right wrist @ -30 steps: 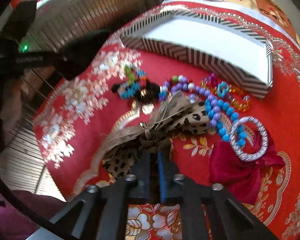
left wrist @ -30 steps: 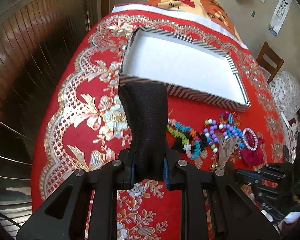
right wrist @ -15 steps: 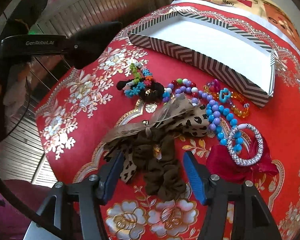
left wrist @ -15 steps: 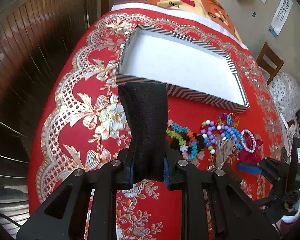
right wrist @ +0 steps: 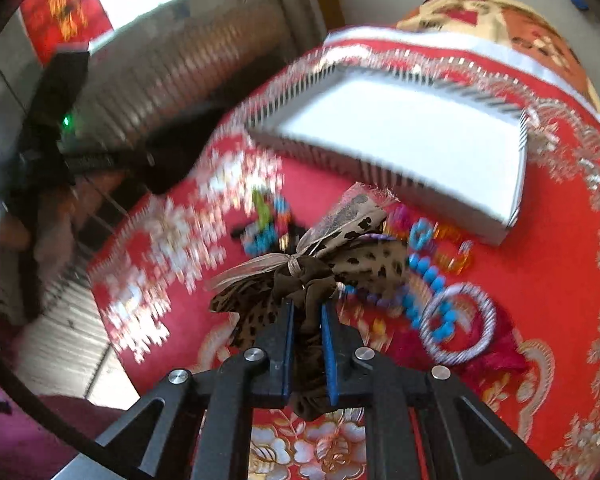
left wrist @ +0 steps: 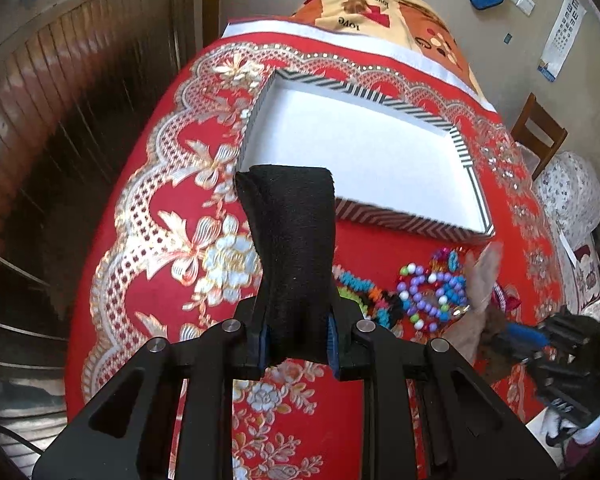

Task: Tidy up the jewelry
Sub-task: 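Release black bow into the box with left gripper while right releases leopard bow there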

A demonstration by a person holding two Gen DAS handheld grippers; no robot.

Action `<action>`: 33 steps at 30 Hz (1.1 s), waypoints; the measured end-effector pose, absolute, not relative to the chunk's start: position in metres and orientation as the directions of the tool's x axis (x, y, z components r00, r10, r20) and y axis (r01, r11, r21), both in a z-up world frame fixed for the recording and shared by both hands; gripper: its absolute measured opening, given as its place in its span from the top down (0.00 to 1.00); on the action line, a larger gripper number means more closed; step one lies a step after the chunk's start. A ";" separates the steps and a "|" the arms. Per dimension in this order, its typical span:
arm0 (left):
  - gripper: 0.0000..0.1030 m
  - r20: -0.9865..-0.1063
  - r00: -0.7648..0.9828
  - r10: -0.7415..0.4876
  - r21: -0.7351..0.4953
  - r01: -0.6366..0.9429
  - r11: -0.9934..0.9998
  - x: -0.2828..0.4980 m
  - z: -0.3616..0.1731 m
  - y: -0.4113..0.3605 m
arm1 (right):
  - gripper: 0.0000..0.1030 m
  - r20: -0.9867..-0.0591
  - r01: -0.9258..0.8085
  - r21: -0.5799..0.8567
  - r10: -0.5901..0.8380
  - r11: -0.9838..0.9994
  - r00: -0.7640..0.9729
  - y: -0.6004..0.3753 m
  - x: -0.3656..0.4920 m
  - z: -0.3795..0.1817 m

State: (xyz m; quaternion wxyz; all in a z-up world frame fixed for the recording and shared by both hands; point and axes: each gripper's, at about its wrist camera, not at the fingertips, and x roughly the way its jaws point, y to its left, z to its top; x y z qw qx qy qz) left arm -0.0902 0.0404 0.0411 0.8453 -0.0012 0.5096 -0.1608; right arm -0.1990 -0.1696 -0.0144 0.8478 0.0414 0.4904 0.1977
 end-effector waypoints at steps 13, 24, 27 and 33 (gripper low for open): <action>0.81 -0.858 0.454 -0.242 -0.112 0.293 0.949 -0.004 0.042 -0.017 | 0.88 -0.758 -0.109 0.228 0.246 0.968 0.604 -0.222 -0.105 0.032; 0.80 -0.905 0.382 -0.187 -0.080 0.279 0.957 0.079 -0.004 -0.056 | 0.88 -0.808 0.043 0.262 0.195 0.964 0.556 -0.273 0.007 -0.009; 0.74 -0.912 0.359 -0.199 -0.103 0.269 0.958 0.091 -0.015 -0.057 | 0.88 -0.817 0.076 0.275 0.191 0.958 0.543 -0.285 0.031 -0.026; 0.48 -0.912 0.357 -0.202 -0.116 0.248 0.962 0.101 -0.022 -0.052 | 0.72 -0.822 0.114 0.292 0.189 0.949 0.537 -0.303 0.065 -0.050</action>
